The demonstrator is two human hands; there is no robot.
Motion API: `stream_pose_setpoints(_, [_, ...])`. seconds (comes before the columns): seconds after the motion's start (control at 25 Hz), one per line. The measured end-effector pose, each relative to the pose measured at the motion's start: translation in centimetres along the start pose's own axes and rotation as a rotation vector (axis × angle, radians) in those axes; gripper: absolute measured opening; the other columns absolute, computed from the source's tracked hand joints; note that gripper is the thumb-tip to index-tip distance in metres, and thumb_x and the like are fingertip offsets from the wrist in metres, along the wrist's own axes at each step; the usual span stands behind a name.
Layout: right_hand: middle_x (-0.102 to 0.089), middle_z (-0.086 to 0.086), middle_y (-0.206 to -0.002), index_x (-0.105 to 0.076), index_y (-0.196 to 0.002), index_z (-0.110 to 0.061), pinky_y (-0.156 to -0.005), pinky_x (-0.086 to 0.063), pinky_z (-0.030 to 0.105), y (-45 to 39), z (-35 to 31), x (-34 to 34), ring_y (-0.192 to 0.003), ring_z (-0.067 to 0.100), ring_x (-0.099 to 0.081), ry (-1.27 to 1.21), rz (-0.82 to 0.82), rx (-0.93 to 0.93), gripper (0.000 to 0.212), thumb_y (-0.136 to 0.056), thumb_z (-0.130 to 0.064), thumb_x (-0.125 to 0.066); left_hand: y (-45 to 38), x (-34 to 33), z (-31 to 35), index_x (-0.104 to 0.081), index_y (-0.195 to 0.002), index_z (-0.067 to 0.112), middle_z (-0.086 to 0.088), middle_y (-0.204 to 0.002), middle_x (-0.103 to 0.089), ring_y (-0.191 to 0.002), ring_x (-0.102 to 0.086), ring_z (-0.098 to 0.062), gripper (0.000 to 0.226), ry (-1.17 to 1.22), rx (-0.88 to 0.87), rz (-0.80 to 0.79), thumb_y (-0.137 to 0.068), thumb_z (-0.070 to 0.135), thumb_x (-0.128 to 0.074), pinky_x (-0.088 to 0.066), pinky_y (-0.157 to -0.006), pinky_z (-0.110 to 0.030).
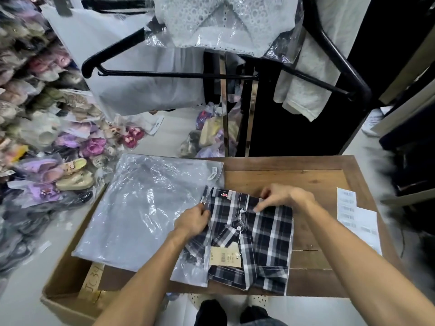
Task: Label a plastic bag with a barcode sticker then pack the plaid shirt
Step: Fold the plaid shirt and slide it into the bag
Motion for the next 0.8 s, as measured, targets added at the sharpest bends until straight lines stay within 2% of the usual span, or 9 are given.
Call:
stream_pose_setpoints(0.12, [-0.054,0.005,-0.149,-0.059,-0.136,-0.015,-0.115,-0.039,0.045,1.2,3.5,0.0,-0.133,0.026,-0.052,-0.001,-0.098,-0.051,0.083,-0.069,-0.055,-0.086,-0.3,-0.1,0.1,-0.062,-0.113,0.016,-0.005,-0.096,-0.075,-0.087,-0.072,-0.024,0.032,0.036,0.043,-0.038,-0.107,0.035,-0.037,-0.052,-0.077,-0.032])
stream_pose_setpoints(0.24, [-0.058,0.003,-0.139,-0.066,-0.122,-0.02,-0.108,-0.044,0.038,1.6,4.5,-0.4,-0.13,0.027,-0.055,-0.258,0.015,0.001,0.071,-0.065,-0.055,-0.088,-0.5,0.0,0.0,-0.06,-0.112,0.017,-0.004,-0.097,-0.074,-0.084,-0.071,-0.023,0.03,0.064,0.059,-0.068,-0.107,0.035,-0.037,-0.052,-0.075,-0.033])
stream_pose_setpoints(0.32, [-0.059,0.004,-0.129,-0.062,-0.127,-0.02,-0.093,-0.051,0.034,2.3,5.1,-0.6,-0.116,0.028,-0.062,-0.41,0.128,-0.008,0.074,-0.065,-0.053,-0.089,-0.8,0.1,-0.1,-0.06,-0.109,0.015,-0.004,-0.095,-0.074,-0.082,-0.072,-0.023,0.03,0.04,0.067,-0.062,-0.107,0.035,-0.037,-0.056,-0.08,-0.037])
stream_pose_setpoints(0.4, [-0.067,0.008,-0.12,-0.063,-0.125,-0.013,-0.068,-0.058,0.028,3.2,6.1,-1.2,-0.09,0.022,-0.066,-0.669,0.227,-0.052,0.065,-0.07,-0.037,-0.09,-1.0,0.0,0.1,-0.057,-0.102,0.016,-0.002,-0.088,-0.07,-0.077,-0.069,-0.019,0.029,-0.004,0.065,-0.061,-0.107,0.035,-0.035,-0.053,-0.072,-0.034])
stream_pose_setpoints(0.44, [-0.07,0.011,-0.116,-0.064,-0.122,-0.011,-0.062,-0.058,0.026,3.4,6.7,-1.7,-0.086,0.021,-0.069,-0.836,0.282,-0.05,0.061,-0.07,-0.028,-0.091,-1.0,0.1,0.3,-0.056,-0.098,0.017,-0.001,-0.085,-0.067,-0.074,-0.066,-0.017,0.029,-0.039,0.061,-0.056,-0.107,0.034,-0.035,-0.049,-0.068,-0.033])
stream_pose_setpoints(0.56, [-0.065,0.011,-0.117,-0.062,-0.125,-0.011,-0.078,-0.058,0.029,4.7,6.9,-2.9,-0.097,0.02,-0.068,-1.223,0.48,0.015,0.061,-0.071,-0.015,-0.089,-1.1,0.5,0.6,-0.056,-0.088,0.018,-0.003,-0.083,-0.069,-0.076,-0.068,-0.02,0.031,-0.107,0.045,-0.009,-0.106,0.035,-0.036,-0.055,-0.074,-0.035])
stream_pose_setpoints(0.64, [-0.067,0.008,-0.116,-0.057,-0.132,-0.011,-0.094,-0.056,0.038,5.1,6.8,-4.2,-0.103,0.022,-0.068,-1.315,0.524,0.027,0.068,-0.072,-0.017,-0.088,-0.7,1.1,0.7,-0.059,-0.087,0.017,-0.003,-0.083,-0.071,-0.075,-0.069,-0.021,0.033,-0.185,0.037,0.046,-0.104,0.036,-0.039,-0.059,-0.076,-0.037])
stream_pose_setpoints(0.72, [-0.072,0.002,-0.11,-0.057,-0.126,-0.018,-0.094,-0.057,0.039,5.7,6.4,-4.9,-0.098,0.018,-0.071,-1.122,0.486,0.029,0.065,-0.071,-0.025,-0.09,-0.5,1.3,1.0,-0.061,-0.094,0.012,-0.002,-0.079,-0.069,-0.068,-0.066,-0.02,0.032,-0.218,0.023,0.079,-0.104,0.036,-0.041,-0.06,-0.069,-0.036])
stream_pose_setpoints(0.8, [-0.071,-0.005,-0.121,-0.052,-0.134,-0.019,-0.096,-0.056,0.042,6.2,5.9,-5.5,-0.106,0.015,-0.07,-0.819,0.401,0.045,0.085,-0.062,-0.041,-0.093,-0.3,1.1,1.6,-0.056,-0.105,0.009,0.001,-0.072,-0.062,-0.058,-0.061,-0.015,0.026,-0.183,-0.016,0.074,-0.104,0.033,-0.046,-0.053,-0.055,-0.03])
Point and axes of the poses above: each hand's wrist, its own y-axis away from the middle knuckle, its own x-axis out of the back of the hand, z = x × y, the point moved 8 cm from there along -y, towards the middle knuckle
